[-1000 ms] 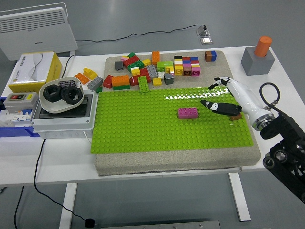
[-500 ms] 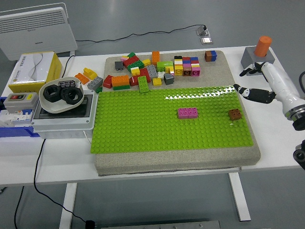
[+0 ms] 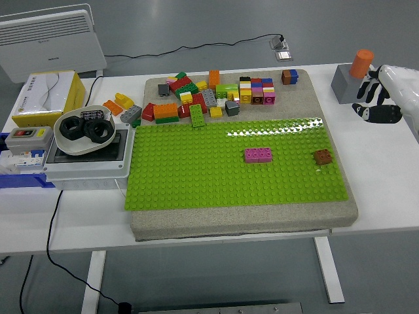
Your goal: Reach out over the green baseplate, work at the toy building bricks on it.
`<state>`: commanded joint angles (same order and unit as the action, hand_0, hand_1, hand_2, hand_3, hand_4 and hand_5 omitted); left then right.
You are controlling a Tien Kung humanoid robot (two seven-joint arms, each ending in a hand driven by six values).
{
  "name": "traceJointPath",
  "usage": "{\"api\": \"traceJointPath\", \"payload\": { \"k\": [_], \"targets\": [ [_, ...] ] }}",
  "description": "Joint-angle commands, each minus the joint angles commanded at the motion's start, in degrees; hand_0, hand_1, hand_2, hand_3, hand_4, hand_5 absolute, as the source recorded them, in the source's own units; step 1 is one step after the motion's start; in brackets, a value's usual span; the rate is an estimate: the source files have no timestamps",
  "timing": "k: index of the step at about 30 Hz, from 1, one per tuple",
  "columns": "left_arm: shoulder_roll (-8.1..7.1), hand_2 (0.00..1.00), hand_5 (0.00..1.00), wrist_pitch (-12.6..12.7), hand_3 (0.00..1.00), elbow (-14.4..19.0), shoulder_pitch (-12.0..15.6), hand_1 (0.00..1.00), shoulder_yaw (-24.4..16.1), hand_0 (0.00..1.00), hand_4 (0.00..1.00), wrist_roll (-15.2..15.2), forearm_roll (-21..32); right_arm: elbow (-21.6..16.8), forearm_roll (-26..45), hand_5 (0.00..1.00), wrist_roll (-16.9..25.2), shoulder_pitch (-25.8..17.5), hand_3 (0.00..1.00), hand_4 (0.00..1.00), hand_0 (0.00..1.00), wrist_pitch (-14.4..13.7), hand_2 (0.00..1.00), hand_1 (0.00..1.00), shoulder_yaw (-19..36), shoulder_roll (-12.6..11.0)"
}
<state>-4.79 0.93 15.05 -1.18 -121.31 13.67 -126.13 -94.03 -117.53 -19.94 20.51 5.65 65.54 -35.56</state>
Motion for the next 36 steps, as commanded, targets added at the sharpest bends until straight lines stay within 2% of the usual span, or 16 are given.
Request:
{"api": "traceJointPath", "payload": {
  "k": [3,5,6,8,11,12,17,18,25,30,35,36],
  "targets": [
    [0.22,0.604,0.334,0.0,0.434,0.0,0.2,0.686,-0.3,0.755,0.596,0.0,0.0,1.1,-3.4,0.147,-3.2,3.1,0.552,0.757,0.293,4.0,0.31,0.225,-2.9,0.0],
    [0.32,0.604,0.334,0.0,0.434,-0.1,0.1,0.686,-0.3,0.755,0.596,0.0,-0.4,3.5,-5.8,0.147,-4.6,5.5,0.552,0.757,0.293,6.7,0.31,0.225,-5.5,0.5],
    [0.35,0.602,0.336,0.0,0.432,-0.1,0.0,0.687,-0.3,0.754,0.598,0.0,-0.7,4.5,-6.4,0.148,-5.0,6.6,0.627,0.765,0.692,7.7,0.728,0.695,-6.8,0.8],
    [0.4,0.602,0.336,0.0,0.432,-0.2,-0.2,0.687,-0.1,0.754,0.598,0.1,-1.3,6.2,-6.9,0.148,-5.5,8.6,0.627,0.765,0.692,9.6,0.728,0.695,-9.7,1.4],
    [0.48,0.602,0.336,0.1,0.432,-0.2,-0.2,0.687,-0.1,0.754,0.598,0.1,-1.4,7.2,-5.9,0.148,-5.8,9.4,0.627,0.765,0.692,10.6,0.728,0.695,-13.5,2.1],
    [0.51,0.601,0.333,0.2,0.427,-0.2,-0.2,0.688,-0.2,0.756,0.605,0.1,-1.2,7.3,-5.6,0.127,-6.0,9.2,0.682,0.744,0.787,10.8,0.855,0.835,-14.4,2.3],
    [0.69,0.601,0.333,0.7,0.427,-0.1,-0.2,0.688,-0.2,0.756,0.605,0.0,-0.8,6.7,-4.9,0.127,-6.5,7.7,0.682,0.744,0.787,11.3,0.855,0.835,-14.9,3.0],
    [0.7,0.602,0.334,0.7,0.429,-0.1,-0.2,0.688,-0.2,0.755,0.604,0.0,-0.8,6.2,-5.0,0.118,-6.5,7.3,0.785,0.741,0.821,11.3,0.896,0.875,-14.6,2.9],
    [0.76,0.602,0.334,1.0,0.435,0.0,-0.4,0.688,0.0,0.755,0.6,0.0,-0.4,2.7,-5.4,0.116,-7.0,3.3,0.786,0.739,0.823,11.1,0.9,0.883,-10.7,2.1],
    [0.68,0.602,0.334,1.2,0.436,0.1,-0.4,0.688,-0.1,0.755,0.601,-0.2,0.1,2.4,-5.6,0.111,-7.2,1.5,0.764,0.736,0.824,10.9,0.898,0.88,-9.1,1.5],
    [0.66,0.602,0.334,1.3,0.436,0.1,-0.5,0.688,-0.1,0.755,0.601,-0.2,0.1,1.8,-5.3,0.111,-6.1,0.8,0.764,0.736,0.824,9.3,0.898,0.88,-8.7,1.3],
    [0.67,0.604,0.334,1.3,0.436,0.1,-0.5,0.688,-0.1,0.755,0.598,-0.2,0.1,1.9,-5.2,0.103,-5.6,0.6,0.718,0.729,0.822,8.7,0.894,0.878,-8.6,1.4]
  ]
}}
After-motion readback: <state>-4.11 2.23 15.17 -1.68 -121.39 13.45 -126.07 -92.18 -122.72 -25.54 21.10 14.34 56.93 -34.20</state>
